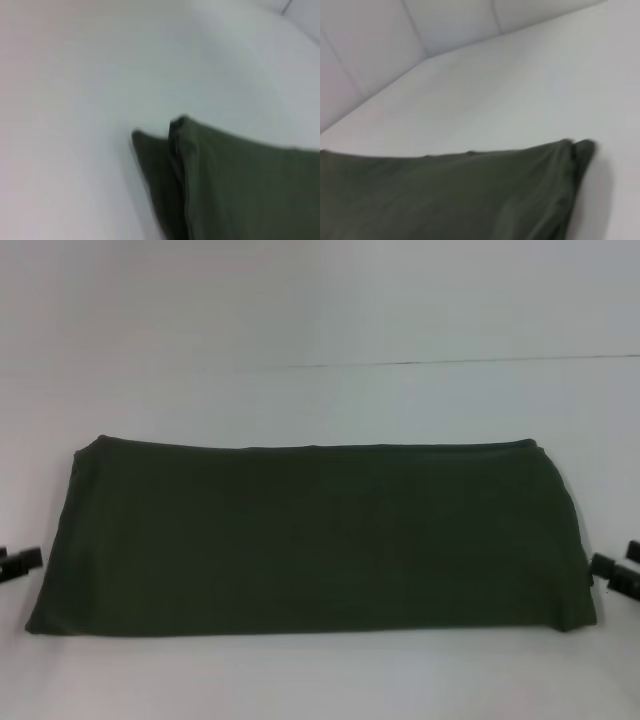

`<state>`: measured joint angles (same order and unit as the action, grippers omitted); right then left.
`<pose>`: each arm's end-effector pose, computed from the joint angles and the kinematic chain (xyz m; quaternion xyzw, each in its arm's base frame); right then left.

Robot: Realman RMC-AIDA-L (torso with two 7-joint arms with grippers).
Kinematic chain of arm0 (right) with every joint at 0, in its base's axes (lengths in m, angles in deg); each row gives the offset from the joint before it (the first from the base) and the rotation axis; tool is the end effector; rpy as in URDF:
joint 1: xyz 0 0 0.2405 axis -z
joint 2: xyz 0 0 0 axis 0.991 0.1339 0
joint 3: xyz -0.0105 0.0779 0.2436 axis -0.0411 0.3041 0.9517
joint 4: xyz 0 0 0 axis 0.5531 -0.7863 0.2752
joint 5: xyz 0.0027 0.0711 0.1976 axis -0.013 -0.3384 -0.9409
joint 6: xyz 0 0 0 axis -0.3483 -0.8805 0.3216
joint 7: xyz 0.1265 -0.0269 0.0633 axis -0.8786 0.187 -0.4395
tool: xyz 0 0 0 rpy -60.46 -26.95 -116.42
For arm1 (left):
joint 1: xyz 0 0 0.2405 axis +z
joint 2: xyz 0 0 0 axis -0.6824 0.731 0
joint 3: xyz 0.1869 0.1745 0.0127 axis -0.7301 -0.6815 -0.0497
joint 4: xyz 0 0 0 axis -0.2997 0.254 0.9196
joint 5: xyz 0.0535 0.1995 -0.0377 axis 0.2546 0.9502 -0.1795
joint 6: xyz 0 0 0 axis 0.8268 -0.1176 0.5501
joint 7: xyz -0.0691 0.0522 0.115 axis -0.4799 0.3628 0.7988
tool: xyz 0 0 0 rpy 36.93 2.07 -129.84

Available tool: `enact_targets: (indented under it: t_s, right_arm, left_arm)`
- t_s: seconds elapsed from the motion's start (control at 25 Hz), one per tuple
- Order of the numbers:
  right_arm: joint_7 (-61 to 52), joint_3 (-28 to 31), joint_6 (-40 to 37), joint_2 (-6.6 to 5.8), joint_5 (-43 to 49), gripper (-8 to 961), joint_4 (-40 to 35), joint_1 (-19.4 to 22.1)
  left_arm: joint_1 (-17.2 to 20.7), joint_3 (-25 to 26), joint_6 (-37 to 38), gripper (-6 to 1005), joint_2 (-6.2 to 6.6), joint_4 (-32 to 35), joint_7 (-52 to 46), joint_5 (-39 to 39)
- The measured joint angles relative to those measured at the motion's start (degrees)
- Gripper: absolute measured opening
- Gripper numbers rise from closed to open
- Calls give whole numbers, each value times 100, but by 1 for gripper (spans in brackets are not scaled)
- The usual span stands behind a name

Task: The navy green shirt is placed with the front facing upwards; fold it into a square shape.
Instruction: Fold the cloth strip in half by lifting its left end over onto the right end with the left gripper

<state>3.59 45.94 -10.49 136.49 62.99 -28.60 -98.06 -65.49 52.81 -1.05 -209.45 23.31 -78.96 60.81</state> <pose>0.3898 0.2577 0.0324 -0.8049 0.4243 0.2469 0.3335 -0.3670 0.2883 0.0809 -0.7866 -0.5079 -0.1546 0.3155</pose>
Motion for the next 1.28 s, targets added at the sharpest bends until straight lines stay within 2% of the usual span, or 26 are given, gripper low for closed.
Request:
enact_targets:
  t_s: [0.08,0.28,0.44,0.52,0.68,0.96,1.28]
  right_arm:
    - [15,248,1,-4,-4,685,-68,-20]
    - [299,582,-521,-4,-8,868,-105,-165]
    - [461,332,-790,58,29,874,-105,-399]
    - [522,63,-762,84,41,877,-58,-539]
    - [721,-496,-475,100,39,883,243,-913]
    - [940,-1087,205,113,45,877,728,-1488]
    - [937,-1185,604,128,-44,874,795,-1536]
  left_arm:
    - [3,61,-13,565,-6,-6,-1,-247]
    - [2,116,-83,645,-9,-224,44,-1129]
    - [-77,26,-295,710,22,-532,27,-1517]
    - [-173,-75,-413,742,71,-633,-139,-1398]
    - [-366,-343,-614,739,181,-738,-697,-1049]
    - [-557,-592,-779,739,226,-749,-1368,-577]
    - [-489,-626,-932,740,223,-749,-1868,-408]
